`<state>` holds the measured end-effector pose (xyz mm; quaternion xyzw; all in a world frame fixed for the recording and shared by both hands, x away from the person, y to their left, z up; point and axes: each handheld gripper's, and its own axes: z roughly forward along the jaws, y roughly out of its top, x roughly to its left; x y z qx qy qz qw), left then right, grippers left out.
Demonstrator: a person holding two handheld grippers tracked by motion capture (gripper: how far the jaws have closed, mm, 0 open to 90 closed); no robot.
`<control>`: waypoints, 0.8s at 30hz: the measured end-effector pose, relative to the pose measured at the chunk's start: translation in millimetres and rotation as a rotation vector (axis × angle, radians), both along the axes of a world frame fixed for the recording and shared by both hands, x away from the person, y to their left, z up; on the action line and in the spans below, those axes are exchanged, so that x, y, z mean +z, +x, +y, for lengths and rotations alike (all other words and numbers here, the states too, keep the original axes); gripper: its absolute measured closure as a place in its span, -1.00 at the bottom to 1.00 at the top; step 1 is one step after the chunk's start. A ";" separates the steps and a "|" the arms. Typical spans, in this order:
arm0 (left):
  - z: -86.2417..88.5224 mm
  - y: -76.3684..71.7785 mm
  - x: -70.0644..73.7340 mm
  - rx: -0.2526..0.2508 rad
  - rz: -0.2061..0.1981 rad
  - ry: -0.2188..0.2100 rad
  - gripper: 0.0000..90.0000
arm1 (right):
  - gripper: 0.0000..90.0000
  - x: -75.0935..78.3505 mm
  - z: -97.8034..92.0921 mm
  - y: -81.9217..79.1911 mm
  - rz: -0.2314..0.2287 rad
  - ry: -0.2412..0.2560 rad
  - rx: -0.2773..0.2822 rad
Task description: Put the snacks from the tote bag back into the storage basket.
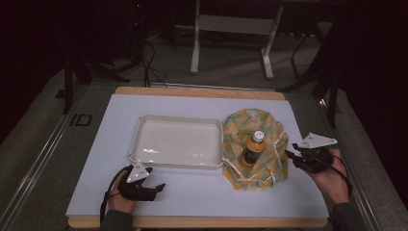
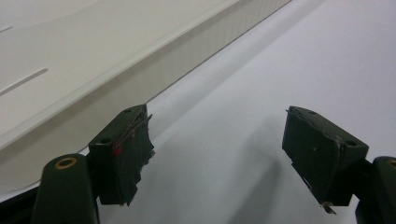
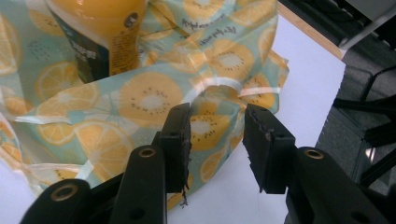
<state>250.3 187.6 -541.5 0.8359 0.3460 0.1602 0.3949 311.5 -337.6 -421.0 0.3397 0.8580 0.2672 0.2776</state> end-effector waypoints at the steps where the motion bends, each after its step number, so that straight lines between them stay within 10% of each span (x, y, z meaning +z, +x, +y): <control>1: 0.1 -0.1 0.0 -0.002 -0.001 -0.002 -0.47 | 0.36 1.1 1.3 0.3 0.001 -0.005 0.009; 24: -0.4 0.1 -0.3 -0.010 0.004 -0.005 -0.47 | 0.36 25.2 16.8 5.5 0.029 -0.101 0.135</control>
